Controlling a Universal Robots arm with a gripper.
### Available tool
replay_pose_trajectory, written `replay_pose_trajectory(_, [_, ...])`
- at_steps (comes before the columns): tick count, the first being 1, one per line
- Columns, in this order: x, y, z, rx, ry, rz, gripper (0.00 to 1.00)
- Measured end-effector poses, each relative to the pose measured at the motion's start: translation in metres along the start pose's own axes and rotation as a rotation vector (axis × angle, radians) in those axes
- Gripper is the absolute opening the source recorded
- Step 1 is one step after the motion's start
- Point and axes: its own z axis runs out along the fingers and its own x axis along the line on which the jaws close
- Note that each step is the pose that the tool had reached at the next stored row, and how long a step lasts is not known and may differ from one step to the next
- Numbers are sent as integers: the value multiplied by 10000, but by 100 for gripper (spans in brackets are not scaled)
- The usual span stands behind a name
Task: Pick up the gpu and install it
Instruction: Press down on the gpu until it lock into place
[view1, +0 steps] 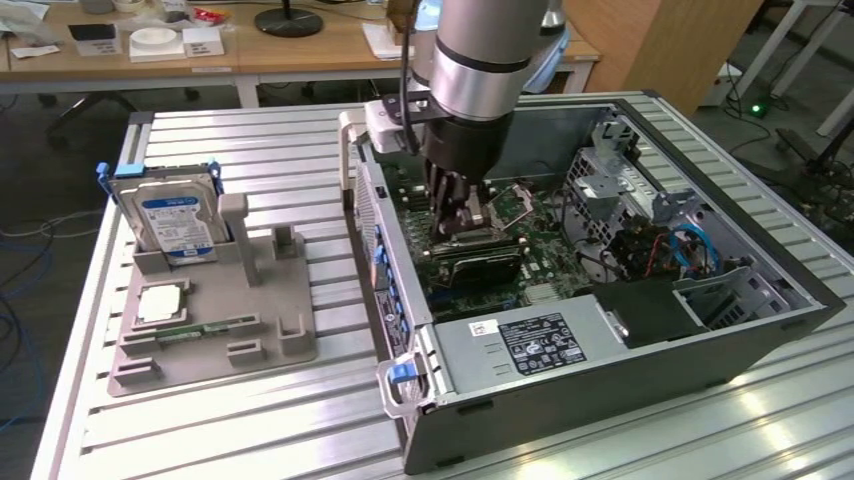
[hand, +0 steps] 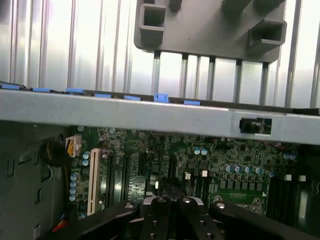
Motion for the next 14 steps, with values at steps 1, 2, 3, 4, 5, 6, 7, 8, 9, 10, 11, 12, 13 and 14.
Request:
replay_pose_trajectory(1, [-3, 28, 1, -1, 0, -8, 10])
replay_pose_trajectory(2, [-5, 55, 1, -2, 0, -16, 10])
replay_pose_trajectory(3, [-8, 79, 1, -3, 0, -27, 10])
replay_pose_trajectory(4, [-11, 96, 2, -4, 2, -33, 10])
replay_pose_trajectory(5, [-19, 107, 2, -5, 9, -34, 10])
replay_pose_trajectory(6, [-25, 124, 2, -5, 20, -34, 10])
replay_pose_trajectory(7, [-30, 146, 3, -6, 25, -34, 10])
replay_pose_trajectory(8, [-36, 169, 4, -4, 26, -34, 10])
replay_pose_trajectory(9, [-41, 191, 4, -5, 29, -32, 10])
replay_pose_trajectory(10, [-44, 201, 4, -5, 35, -33, 10])
replay_pose_trajectory(11, [-46, 201, 3, -7, 55, -33, 10])
replay_pose_trajectory(12, [-49, 202, 1, -10, 94, -33, 10])
replay_pose_trajectory(13, [-55, 206, 0, -11, 127, -33, 10])
replay_pose_trajectory(14, [-60, 213, 1, -11, 142, -32, 10])
